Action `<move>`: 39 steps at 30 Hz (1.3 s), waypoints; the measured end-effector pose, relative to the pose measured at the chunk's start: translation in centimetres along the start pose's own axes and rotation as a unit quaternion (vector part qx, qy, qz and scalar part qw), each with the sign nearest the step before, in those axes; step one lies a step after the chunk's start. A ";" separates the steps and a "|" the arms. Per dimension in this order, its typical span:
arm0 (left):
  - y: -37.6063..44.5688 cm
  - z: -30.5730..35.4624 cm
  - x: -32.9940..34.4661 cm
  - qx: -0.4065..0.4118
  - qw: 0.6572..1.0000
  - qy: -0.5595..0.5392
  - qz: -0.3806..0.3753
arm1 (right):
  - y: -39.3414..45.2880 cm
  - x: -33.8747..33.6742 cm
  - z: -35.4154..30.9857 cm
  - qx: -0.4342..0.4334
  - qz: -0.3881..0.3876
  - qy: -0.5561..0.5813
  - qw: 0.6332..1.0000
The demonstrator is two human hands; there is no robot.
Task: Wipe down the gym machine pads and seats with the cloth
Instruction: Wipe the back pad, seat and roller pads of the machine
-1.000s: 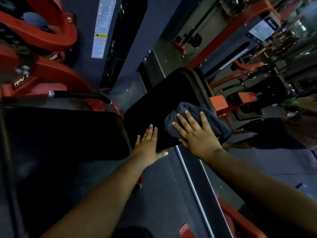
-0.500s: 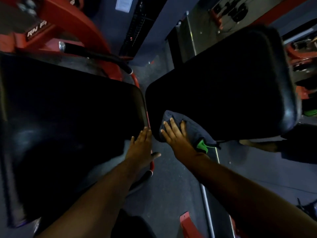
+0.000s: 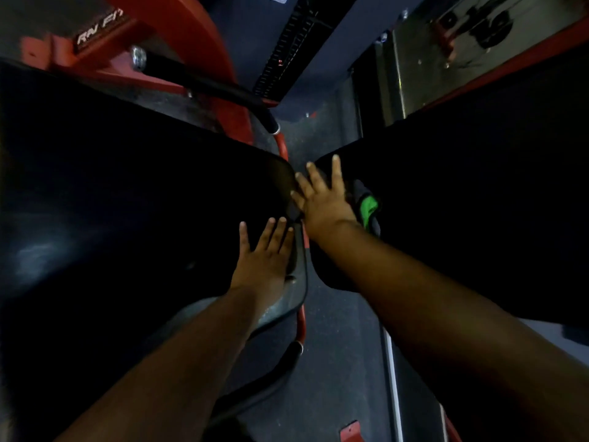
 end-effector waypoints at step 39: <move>0.7 18.9 -27.7 0.128 0.972 -0.187 0.062 | -28.9 -9.3 28.8 0.403 0.128 0.278 0.862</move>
Point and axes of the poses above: each hand's wrist, its own y-axis towards the middle knuckle, its own x-axis out of the palm, z = x × y, the point moved 9 cm from there along y, towards the middle knuckle, and after that the axes turned 13 degrees about z, right-handed, at the moved point
